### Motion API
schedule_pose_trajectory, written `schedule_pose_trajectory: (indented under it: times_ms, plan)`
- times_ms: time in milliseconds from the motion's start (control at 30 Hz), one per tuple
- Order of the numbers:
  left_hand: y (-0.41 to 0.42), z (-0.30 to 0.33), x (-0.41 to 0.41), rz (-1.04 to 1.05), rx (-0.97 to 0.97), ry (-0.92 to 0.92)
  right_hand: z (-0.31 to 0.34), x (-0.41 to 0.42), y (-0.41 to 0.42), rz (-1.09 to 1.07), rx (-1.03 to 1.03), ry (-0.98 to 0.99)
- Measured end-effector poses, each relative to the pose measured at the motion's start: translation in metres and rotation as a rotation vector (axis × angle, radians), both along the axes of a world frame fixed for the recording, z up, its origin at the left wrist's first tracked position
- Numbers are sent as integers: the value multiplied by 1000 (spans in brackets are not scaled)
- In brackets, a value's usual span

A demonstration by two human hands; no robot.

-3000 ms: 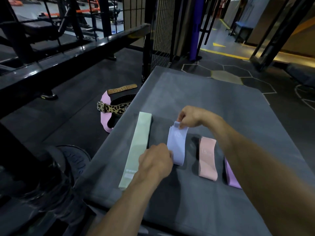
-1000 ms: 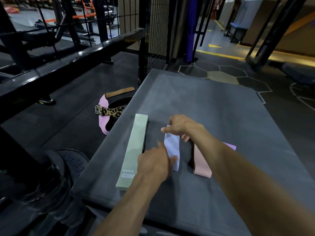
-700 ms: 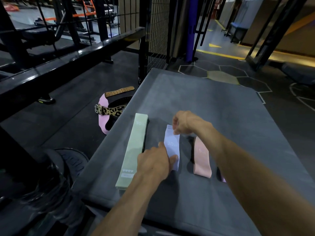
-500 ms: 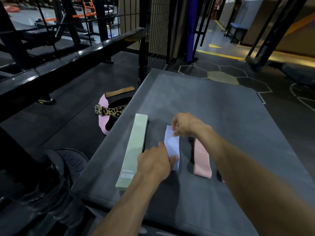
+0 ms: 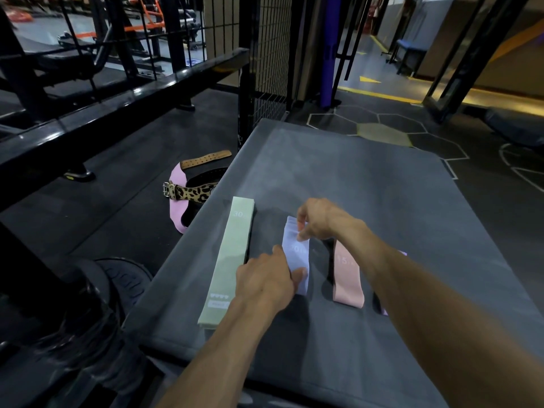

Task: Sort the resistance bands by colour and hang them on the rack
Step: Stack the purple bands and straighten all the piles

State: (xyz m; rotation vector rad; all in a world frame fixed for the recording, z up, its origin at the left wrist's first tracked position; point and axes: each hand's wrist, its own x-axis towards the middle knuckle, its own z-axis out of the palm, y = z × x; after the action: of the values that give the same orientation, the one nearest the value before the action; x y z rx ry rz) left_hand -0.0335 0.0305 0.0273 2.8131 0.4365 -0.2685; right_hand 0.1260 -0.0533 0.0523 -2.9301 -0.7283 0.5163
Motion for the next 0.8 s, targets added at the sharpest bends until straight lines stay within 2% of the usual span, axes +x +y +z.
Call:
schedule_pose_trajectory:
  times_ms: [233, 533, 800]
  plan:
    - [2, -7, 0, -3, 10, -30, 17, 11, 0, -49, 67, -47]
    - [1, -4, 2, 0, 9, -27, 2, 7, -2, -60, 86, -46]
    - [2, -5, 0, 3, -10, -15, 7, 7, -4, -33, 47, -13]
